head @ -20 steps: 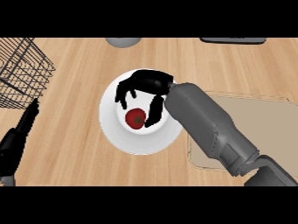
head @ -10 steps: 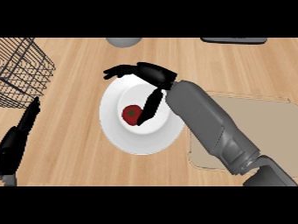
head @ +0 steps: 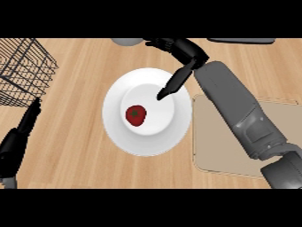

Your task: Pick the tomato from the tray and place it in the plate

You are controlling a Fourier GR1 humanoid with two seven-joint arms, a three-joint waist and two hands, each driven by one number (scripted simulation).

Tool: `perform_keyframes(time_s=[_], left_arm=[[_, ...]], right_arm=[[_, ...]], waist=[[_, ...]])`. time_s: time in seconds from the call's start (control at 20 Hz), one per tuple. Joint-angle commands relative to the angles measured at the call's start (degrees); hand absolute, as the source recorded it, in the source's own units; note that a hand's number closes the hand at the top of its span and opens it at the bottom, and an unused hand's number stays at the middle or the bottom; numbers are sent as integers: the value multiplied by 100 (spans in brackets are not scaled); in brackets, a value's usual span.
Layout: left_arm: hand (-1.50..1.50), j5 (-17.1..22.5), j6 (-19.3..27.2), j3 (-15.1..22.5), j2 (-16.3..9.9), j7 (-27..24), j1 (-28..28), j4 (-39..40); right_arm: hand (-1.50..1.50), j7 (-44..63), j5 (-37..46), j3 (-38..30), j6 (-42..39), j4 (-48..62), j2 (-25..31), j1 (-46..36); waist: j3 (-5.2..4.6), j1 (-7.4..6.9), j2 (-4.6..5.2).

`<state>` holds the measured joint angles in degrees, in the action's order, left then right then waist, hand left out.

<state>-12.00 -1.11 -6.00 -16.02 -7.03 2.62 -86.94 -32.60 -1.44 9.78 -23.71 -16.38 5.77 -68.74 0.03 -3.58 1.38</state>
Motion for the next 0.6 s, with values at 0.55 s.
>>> perform_keyframes(time_s=[0.55], left_arm=[[0,-118,-49,236,120,-6,-346,50]], right_arm=[[-150,-1003,-93,-367,-969,476,1231,-149]], waist=[[19,-349,235]])
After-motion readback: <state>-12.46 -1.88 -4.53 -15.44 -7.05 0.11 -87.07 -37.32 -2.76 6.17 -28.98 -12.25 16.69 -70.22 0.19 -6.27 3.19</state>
